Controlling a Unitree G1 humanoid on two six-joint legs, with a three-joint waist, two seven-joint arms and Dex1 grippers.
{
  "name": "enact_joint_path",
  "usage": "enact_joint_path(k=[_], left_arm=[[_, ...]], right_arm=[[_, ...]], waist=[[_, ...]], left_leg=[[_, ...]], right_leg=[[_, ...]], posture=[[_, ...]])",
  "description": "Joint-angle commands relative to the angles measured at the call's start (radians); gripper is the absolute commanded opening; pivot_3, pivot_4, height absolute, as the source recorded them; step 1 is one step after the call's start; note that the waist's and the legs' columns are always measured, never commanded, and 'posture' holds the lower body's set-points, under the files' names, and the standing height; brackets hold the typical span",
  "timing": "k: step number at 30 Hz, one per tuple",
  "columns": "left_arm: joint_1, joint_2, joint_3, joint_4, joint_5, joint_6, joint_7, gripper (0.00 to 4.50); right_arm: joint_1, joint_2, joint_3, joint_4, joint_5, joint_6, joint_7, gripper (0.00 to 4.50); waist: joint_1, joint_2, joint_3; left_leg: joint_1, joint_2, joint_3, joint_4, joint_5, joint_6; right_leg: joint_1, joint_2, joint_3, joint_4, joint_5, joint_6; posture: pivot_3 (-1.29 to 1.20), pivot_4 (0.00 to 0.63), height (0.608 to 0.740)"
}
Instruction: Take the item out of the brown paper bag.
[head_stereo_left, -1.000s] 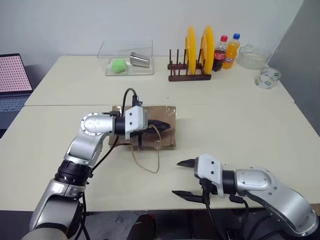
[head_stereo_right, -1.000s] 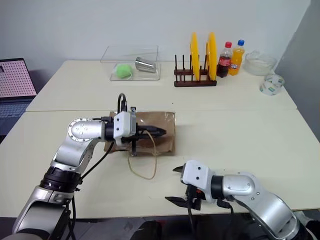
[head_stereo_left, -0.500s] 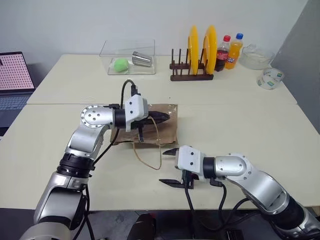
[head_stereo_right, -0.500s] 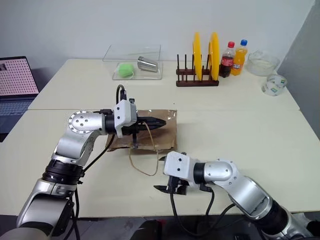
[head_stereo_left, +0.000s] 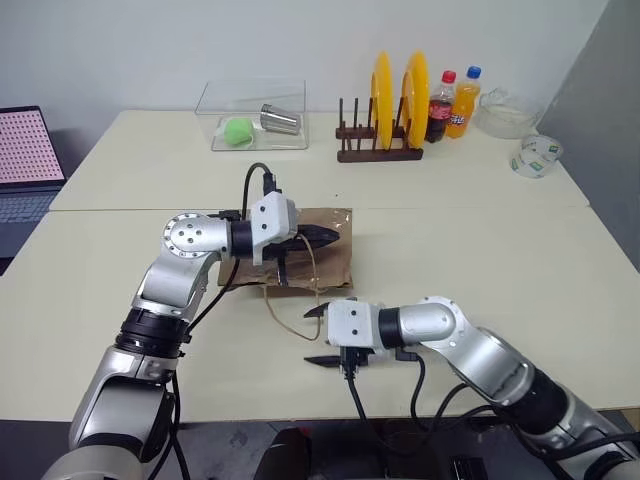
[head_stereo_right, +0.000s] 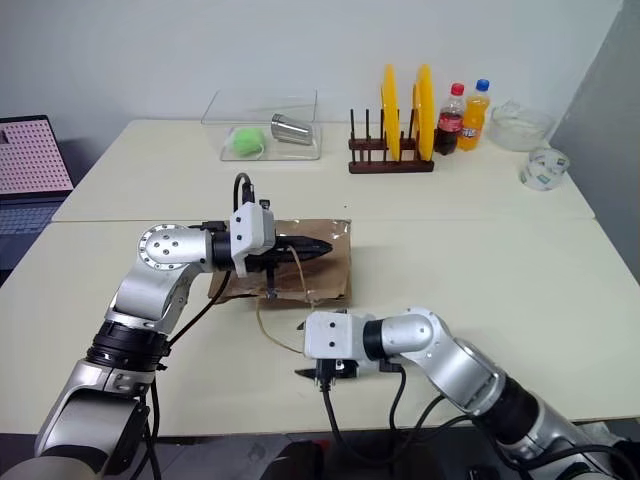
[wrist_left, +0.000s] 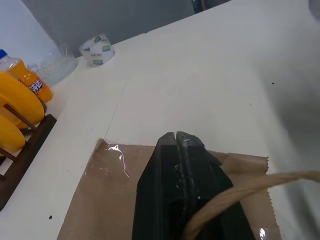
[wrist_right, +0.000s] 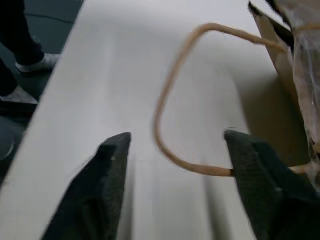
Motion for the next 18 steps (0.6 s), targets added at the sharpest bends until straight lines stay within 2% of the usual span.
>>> enact_joint_path(k=[1,5,6,12,18], left_arm=[[-0.05,-0.02,0.042,-0.008,-0.01,0.04,0.054,0.0],[-0.104,-0.043,0.063,0.014,-0.008,0.075,0.105,0.0],[-0.114,-0.046,0.067,0.018,-0.008,0.084,0.113,0.0],[-0.214,-0.068,0.094,0.093,-0.002,0.099,0.158,0.0],[-0.142,-0.048,0.074,0.016,-0.01,0.123,0.116,0.0]], right_arm=[[-0.001,-0.022,0.036,0.094,-0.106,-0.062,-0.014,1.68],[0.022,-0.039,0.068,0.178,-0.202,-0.118,-0.026,0.17],[0.027,-0.037,0.069,0.184,-0.211,-0.123,-0.027,0.04],[0.07,0.004,0.079,0.17,-0.258,-0.108,-0.031,0.04],[0.142,0.018,-0.029,0.023,-0.19,-0.176,-0.036,0.04]], waist=[[0.001,0.0,0.0],[0.001,0.0,0.0],[0.001,0.0,0.0],[0.0,-0.001,-0.001],[-0.001,0.0,-0.001]], left_leg=[[0.0,0.0,0.0,0.0,0.0,0.0],[0.0,0.0,0.0,0.001,0.0,0.0],[0.0,0.0,0.0,0.001,0.0,0.0],[0.004,0.0,-0.001,0.003,0.0,0.0],[0.003,0.0,-0.001,0.003,0.0,0.0]], right_leg=[[0.0,0.0,0.0,0.0,0.0,0.0],[0.001,0.0,0.0,0.0,0.0,0.0],[0.001,0.0,0.0,0.0,0.0,0.001],[0.005,0.0,0.0,0.001,0.001,0.002],[0.004,0.0,0.0,0.001,0.001,0.002]], posture=[[0.0,0.15,0.74],[0.0,0.15,0.74],[0.0,0.15,0.74],[0.0,0.15,0.74],[0.0,0.15,0.74]])
